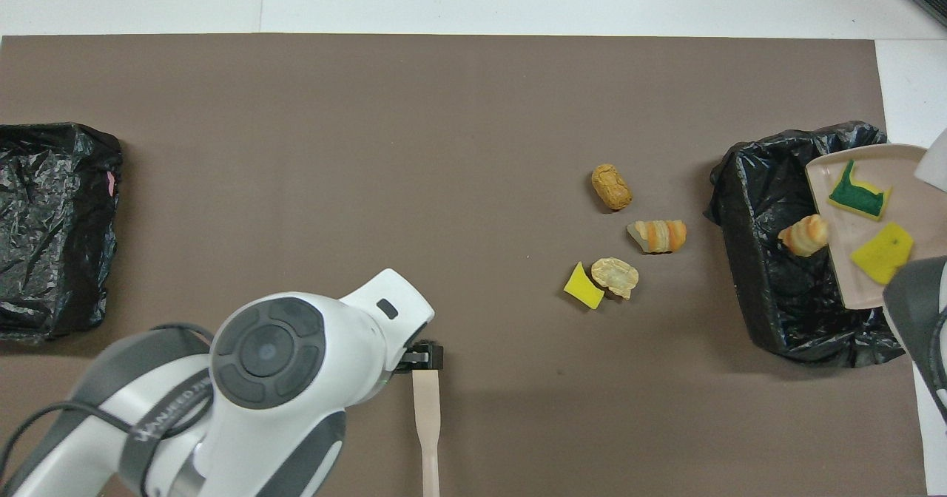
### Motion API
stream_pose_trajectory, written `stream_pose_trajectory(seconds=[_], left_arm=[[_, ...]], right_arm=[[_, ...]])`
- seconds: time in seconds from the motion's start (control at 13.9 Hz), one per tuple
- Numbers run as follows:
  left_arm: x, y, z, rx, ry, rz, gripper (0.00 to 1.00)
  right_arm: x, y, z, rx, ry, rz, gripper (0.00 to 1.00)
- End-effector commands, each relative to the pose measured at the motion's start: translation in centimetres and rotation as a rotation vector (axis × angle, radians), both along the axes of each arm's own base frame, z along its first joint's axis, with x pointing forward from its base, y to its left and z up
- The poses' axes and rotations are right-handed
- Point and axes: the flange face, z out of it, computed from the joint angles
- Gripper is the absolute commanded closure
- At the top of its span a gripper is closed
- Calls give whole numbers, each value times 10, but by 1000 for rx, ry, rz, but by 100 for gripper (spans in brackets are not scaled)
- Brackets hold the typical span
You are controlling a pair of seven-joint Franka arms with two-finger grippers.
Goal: Sweep and dump trash in bin
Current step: 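Tip the dustpan with the right gripper to dump pieces into the bin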
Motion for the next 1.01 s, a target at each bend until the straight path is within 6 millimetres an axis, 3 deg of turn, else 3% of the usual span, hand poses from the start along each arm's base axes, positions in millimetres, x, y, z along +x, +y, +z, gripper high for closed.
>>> stream_pose_trajectory(seconds=[0.0, 0.14, 0.36, 0.5, 0.58, 0.79, 0.93], left_arm=[[33, 25, 43, 27, -18, -36, 0], [48, 44, 72, 14, -33, -23, 0], [61, 79, 113, 5, -38, -76, 0], [71, 111, 143, -7, -58, -88, 0], [76, 123, 155, -11, -64, -82, 0], [87, 154, 172, -8, -62, -55, 0], [89, 159, 173, -8, -61, -56, 0]], right_arm=[[-25, 9, -3, -96, -19, 30, 100], [-29, 19, -4, -137, 10, 81, 100], [-18, 50, 5, -252, 96, 243, 100], [-19, 63, 4, -234, 57, 211, 100], [-25, 56, -1, -215, 9, 154, 100], [-25, 41, -5, -214, -36, 118, 100], [-10, 54, 18, -291, 34, 261, 100]])
